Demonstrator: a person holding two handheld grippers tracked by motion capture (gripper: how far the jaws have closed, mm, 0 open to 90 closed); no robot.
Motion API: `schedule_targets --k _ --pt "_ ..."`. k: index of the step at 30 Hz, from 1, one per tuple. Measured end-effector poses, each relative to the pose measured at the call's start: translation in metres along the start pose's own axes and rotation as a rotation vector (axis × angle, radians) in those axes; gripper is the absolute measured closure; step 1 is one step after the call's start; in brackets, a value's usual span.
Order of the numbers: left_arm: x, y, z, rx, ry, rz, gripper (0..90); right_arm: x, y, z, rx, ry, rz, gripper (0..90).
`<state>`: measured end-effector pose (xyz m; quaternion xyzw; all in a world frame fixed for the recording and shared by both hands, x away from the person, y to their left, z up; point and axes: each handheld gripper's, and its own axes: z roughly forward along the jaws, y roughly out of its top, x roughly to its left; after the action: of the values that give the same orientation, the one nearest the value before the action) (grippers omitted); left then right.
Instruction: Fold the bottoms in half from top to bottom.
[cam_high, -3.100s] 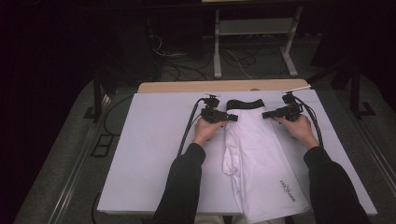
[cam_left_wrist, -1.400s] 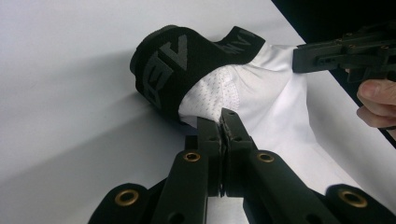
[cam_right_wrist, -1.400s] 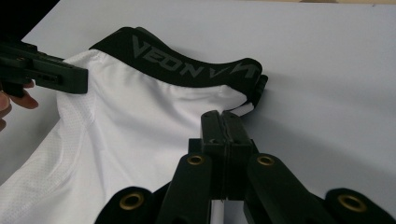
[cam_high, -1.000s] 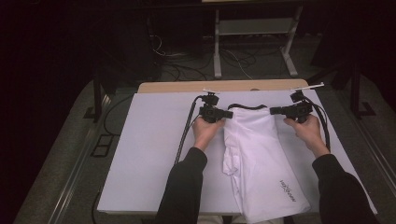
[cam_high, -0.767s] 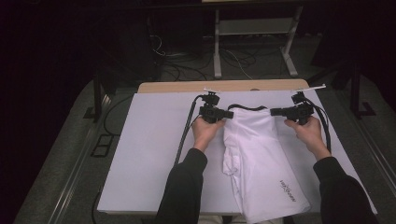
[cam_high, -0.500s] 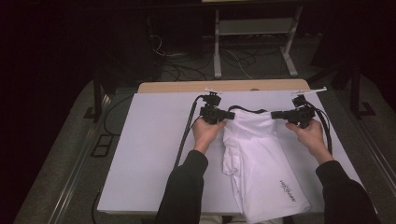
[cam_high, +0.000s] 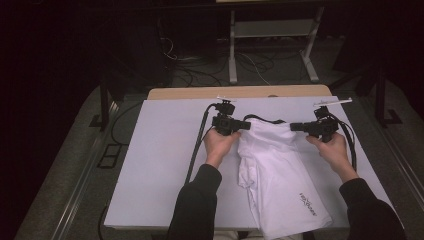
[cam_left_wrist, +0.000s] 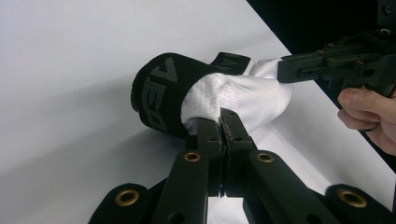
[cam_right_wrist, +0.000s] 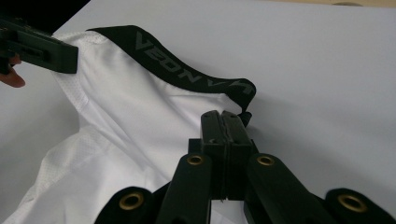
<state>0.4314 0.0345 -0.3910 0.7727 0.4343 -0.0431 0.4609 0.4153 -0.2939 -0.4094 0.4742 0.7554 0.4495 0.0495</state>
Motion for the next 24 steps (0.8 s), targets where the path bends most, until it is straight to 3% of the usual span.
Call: schedule_targets --k 10,24 --pt "-0.004 -0.016 -0.008 -0.017 -0.037 -0.035 87.3 0.011 -0.009 -0.006 -0.007 -0.001 -0.01 88.2" --pt "-0.019 -0.024 -0.016 -0.002 -0.042 0.011 87.3 0.019 -0.021 -0.024 -0.029 0.028 -0.002 88.2"
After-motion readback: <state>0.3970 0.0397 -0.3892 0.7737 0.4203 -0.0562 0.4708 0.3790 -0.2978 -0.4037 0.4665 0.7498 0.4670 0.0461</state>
